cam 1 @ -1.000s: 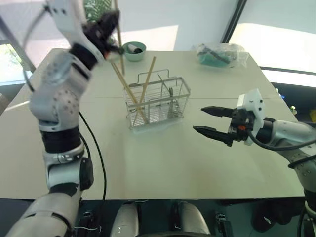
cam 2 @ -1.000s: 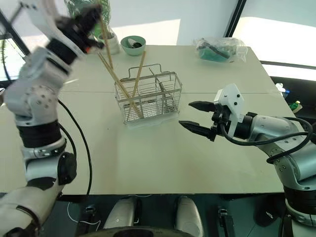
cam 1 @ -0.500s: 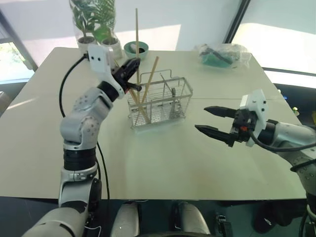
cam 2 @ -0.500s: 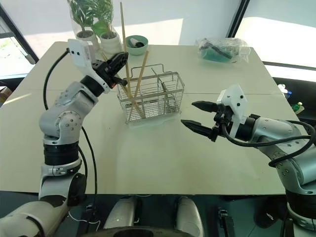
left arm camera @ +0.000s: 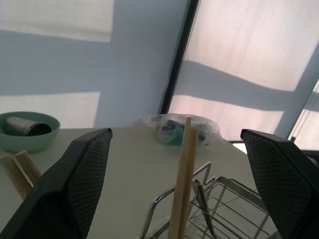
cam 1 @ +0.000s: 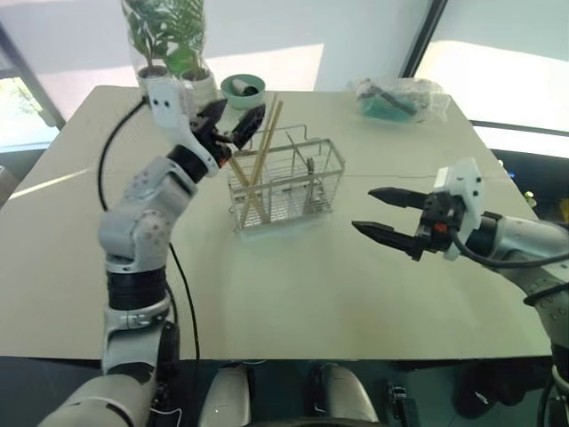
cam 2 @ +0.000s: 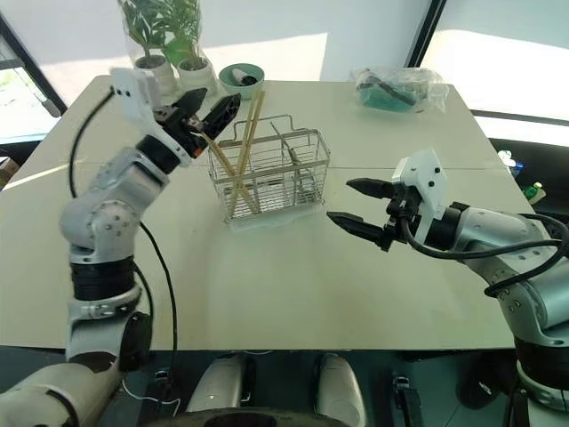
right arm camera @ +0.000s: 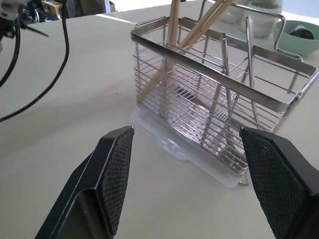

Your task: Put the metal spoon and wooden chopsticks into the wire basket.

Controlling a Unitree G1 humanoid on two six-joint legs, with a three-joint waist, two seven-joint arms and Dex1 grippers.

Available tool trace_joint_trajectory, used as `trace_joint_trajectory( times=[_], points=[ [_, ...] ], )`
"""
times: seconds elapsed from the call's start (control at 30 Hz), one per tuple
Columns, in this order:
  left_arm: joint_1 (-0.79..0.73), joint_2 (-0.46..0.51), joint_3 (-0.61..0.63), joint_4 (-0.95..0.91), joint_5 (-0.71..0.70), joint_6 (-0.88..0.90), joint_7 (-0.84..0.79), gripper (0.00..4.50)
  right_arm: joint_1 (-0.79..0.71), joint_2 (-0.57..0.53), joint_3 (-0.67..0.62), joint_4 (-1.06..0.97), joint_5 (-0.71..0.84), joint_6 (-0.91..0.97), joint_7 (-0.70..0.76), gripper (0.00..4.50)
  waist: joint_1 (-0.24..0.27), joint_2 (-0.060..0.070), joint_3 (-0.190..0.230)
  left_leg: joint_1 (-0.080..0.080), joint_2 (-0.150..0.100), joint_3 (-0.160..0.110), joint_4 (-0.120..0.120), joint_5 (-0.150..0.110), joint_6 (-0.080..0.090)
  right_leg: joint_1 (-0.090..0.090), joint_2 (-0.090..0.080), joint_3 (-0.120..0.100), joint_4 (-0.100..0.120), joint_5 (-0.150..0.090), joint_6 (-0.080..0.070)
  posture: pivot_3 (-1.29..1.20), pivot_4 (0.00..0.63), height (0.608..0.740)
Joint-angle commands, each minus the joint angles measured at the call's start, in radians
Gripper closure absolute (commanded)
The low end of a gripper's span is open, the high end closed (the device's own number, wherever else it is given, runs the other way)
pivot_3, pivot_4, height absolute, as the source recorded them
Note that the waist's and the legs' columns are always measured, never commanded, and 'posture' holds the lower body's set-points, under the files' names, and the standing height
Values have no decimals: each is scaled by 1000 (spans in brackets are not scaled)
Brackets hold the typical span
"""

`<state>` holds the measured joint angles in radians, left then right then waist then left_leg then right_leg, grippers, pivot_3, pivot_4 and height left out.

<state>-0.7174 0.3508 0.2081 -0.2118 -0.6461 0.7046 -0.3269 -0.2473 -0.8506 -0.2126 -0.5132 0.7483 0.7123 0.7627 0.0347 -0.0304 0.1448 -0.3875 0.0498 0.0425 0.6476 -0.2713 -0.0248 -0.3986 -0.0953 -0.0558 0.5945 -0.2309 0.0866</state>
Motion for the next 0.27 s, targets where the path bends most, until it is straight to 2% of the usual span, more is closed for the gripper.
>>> trace_joint_trajectory(
  times=[0.03,0.17,0.27],
  points=[
    [-8,228,53,-52,-95,101,-213,37,-36,-35,-41,51,-25,-36,34,977,-7,1,1,0,0,0,0,0,0,0,0,0,0,0,0,0,150,717],
    [91,494,41,-39,-76,70,-476,37,-59,-53,-36,113,-58,-68,70,977,-22,2,1,0,0,0,-2,0,0,-1,0,0,0,-1,-1,0,150,717],
    [169,601,41,-36,-61,51,-577,37,-78,-50,-25,142,-76,-83,85,977,-22,2,1,0,0,1,-2,0,0,-2,-1,0,0,-1,-1,0,150,717]
  ],
)
